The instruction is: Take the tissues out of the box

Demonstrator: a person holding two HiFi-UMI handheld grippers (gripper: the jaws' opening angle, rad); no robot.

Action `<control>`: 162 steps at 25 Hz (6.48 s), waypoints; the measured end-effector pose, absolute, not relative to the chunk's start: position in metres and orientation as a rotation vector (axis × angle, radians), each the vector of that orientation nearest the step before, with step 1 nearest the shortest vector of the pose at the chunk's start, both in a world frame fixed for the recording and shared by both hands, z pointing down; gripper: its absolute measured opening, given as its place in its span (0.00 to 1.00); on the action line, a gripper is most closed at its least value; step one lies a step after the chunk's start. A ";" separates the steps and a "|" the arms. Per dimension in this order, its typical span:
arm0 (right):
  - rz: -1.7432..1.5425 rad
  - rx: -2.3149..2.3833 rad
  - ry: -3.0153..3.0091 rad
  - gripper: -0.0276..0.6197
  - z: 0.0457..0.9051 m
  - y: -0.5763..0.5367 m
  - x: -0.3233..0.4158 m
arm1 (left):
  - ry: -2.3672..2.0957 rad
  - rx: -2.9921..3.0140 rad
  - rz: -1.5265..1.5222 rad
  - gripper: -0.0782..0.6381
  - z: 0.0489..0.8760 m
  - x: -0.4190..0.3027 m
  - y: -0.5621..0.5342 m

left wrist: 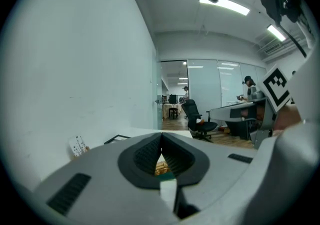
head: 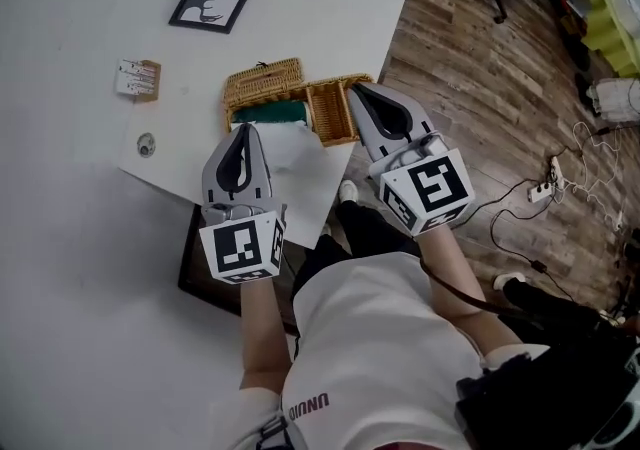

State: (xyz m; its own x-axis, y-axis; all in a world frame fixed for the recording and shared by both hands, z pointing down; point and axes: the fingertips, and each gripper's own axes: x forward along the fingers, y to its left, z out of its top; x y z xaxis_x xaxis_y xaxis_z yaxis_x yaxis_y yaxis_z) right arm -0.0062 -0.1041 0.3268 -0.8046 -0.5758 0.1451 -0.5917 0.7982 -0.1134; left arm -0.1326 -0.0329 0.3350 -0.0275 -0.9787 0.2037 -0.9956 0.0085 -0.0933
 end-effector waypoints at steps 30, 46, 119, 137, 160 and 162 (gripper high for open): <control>0.370 1.019 -2.694 0.07 0.380 -0.120 -0.017 | -0.907 2.516 0.917 0.32 0.442 -0.105 -0.066; 0.402 1.065 -2.647 0.07 0.389 -0.120 -0.012 | -0.636 2.470 1.344 0.33 0.502 -0.099 -0.067; 0.413 1.091 -2.655 0.07 0.383 -0.121 -0.019 | -0.908 2.558 1.109 0.14 0.411 -0.122 -0.057; 0.384 1.067 -2.685 0.07 0.371 -0.115 -0.027 | -1.143 2.573 0.949 0.14 0.378 -0.128 -0.058; 0.351 1.065 -2.710 0.07 0.360 -0.114 -0.034 | -1.488 2.569 0.687 0.14 0.325 -0.156 -0.061; 0.347 1.061 -2.710 0.07 0.360 -0.114 -0.034 | -1.505 2.569 0.667 0.14 0.322 -0.158 -0.062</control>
